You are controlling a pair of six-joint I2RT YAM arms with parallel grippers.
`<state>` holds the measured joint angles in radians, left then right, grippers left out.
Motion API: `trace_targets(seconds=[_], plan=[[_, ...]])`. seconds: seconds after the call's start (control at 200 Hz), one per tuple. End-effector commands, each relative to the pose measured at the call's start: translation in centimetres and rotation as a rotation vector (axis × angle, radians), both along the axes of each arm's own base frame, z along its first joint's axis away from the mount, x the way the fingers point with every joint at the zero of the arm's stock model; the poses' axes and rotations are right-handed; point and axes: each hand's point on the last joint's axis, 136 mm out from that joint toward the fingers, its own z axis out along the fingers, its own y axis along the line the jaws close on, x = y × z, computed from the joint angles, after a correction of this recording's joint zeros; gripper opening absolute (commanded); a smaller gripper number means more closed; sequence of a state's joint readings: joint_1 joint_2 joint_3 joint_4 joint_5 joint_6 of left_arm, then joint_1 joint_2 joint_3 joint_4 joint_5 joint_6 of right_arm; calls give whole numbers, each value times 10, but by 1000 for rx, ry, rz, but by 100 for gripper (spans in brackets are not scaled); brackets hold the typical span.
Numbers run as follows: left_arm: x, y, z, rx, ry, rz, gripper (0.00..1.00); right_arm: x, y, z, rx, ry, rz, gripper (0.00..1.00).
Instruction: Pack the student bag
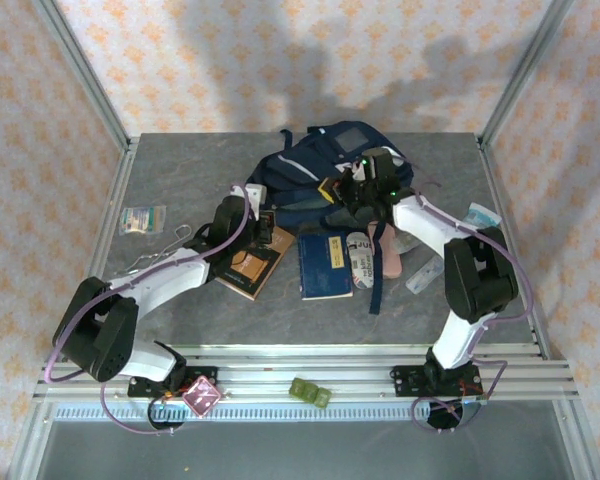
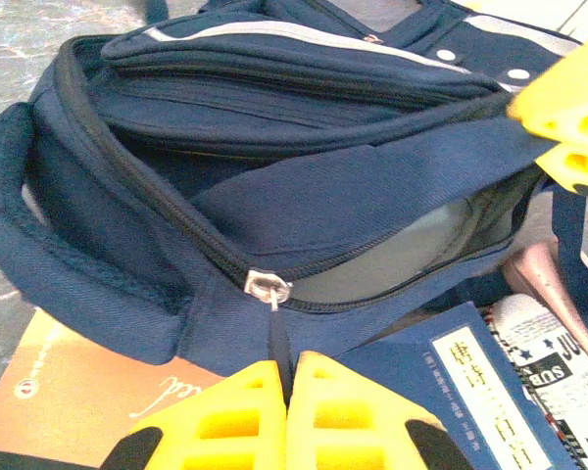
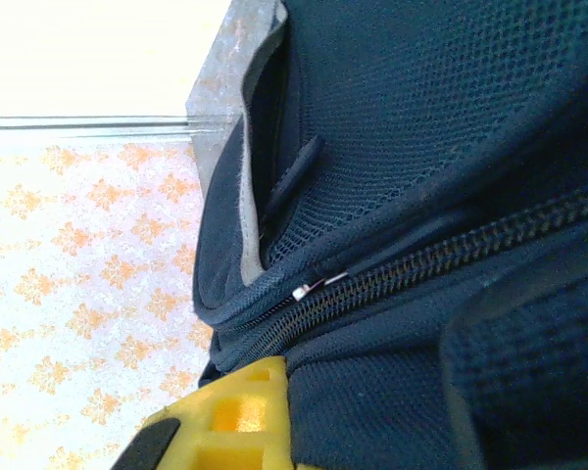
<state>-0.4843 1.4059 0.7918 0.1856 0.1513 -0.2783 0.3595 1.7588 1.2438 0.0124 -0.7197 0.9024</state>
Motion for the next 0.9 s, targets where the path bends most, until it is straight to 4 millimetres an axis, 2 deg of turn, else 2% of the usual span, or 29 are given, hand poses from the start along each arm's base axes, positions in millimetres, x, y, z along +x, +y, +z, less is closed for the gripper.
trace_targets(seconds=[0.0,0.155,0.215,0.491,0.521,0.591,0.656,0.806,0.896], plan=[[-14,-22,10,-12,11,-90,0,23,-18,13,-29,-103,-32,0],[-16,-34,12,-78,6,-135,0,18,-32,18,-36,-116,-19,0],[-16,-41,8,-83,25,-160,0,13,-34,13,-56,-107,9,0],[-18,-65,-21,-92,79,-235,0,-13,-53,-28,-135,-43,22,0],[-17,-66,-23,-97,81,-238,0,-15,-53,-30,-120,-35,12,5],[-15,-70,-28,-103,89,-240,0,-20,-50,-33,-67,-15,-4,26],[-13,-74,-28,-113,89,-249,0,-26,-45,-35,-42,2,-21,37],[-12,-81,-31,-111,92,-267,0,-46,-26,-49,38,73,-61,48],[-13,-82,-36,-97,103,-276,0,-55,-12,-56,101,108,-73,49]])
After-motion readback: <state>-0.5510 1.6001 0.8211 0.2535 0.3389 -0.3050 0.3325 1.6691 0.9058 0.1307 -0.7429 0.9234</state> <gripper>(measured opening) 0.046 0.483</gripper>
